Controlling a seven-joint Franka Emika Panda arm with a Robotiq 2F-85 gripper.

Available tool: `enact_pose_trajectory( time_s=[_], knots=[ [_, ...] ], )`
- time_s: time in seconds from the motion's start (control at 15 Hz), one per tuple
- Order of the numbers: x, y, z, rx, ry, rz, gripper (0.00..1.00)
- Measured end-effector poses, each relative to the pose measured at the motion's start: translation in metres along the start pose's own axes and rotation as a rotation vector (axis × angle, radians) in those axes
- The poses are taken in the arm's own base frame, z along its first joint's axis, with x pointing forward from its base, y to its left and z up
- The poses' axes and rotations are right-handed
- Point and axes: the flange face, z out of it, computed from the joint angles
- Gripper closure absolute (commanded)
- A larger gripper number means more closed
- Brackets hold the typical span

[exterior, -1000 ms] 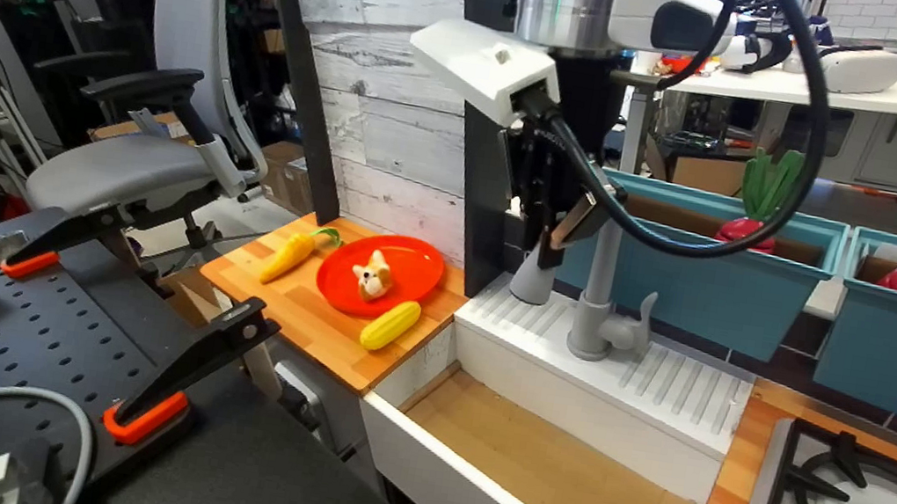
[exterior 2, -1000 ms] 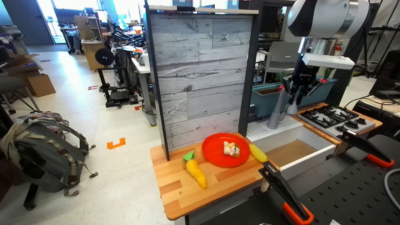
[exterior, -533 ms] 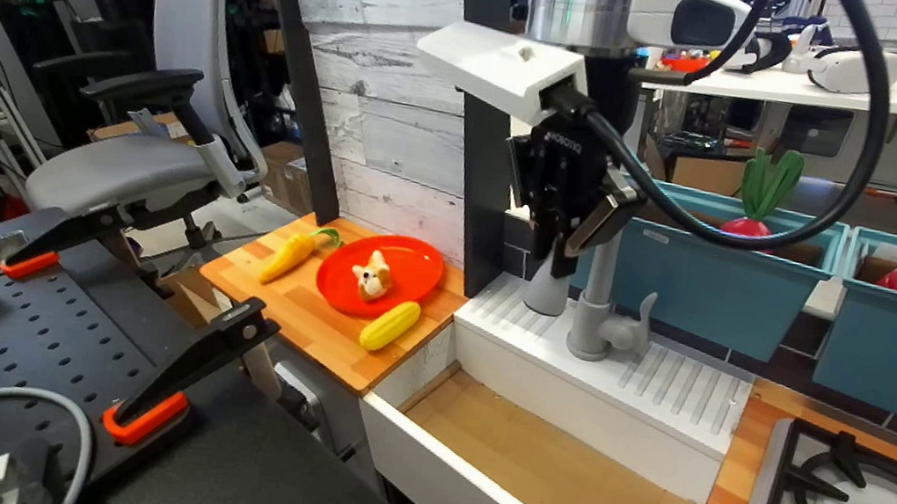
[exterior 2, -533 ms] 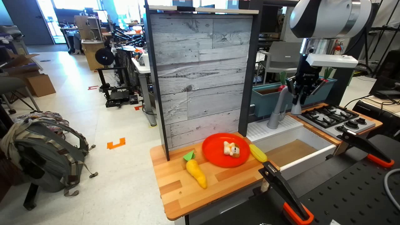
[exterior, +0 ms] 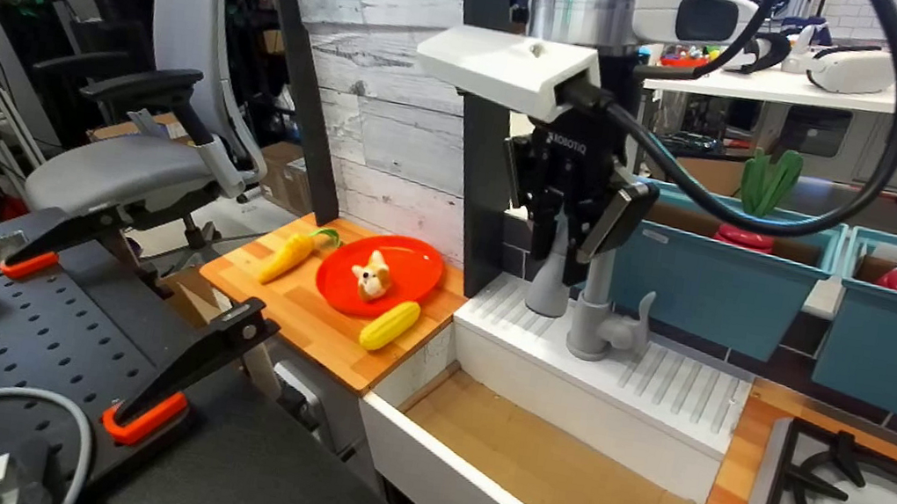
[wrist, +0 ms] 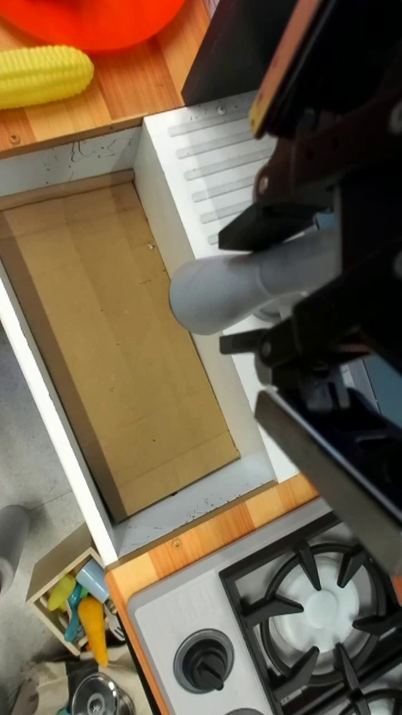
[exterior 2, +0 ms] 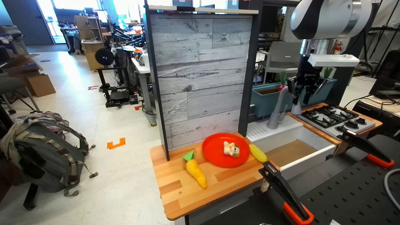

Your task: Move the tap nozzle to the right

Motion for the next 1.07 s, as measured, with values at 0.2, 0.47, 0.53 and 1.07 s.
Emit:
enact_pose_trajectory(
  time_s=[0.2,0.47,0.53,1.07],
  knots=[
    [-0.004,0.009,-0.003,0.001,-0.024,-0.027,0.04],
    [-0.014,0.022,-0.018,0.014,-0.046,-0.075,0.00],
    [-0.018,0.023,-0.024,0.017,-0.044,-0.090,0.00],
    [-0.075,-0.011,-0.110,0.063,0.017,-0.185,0.00]
  ],
)
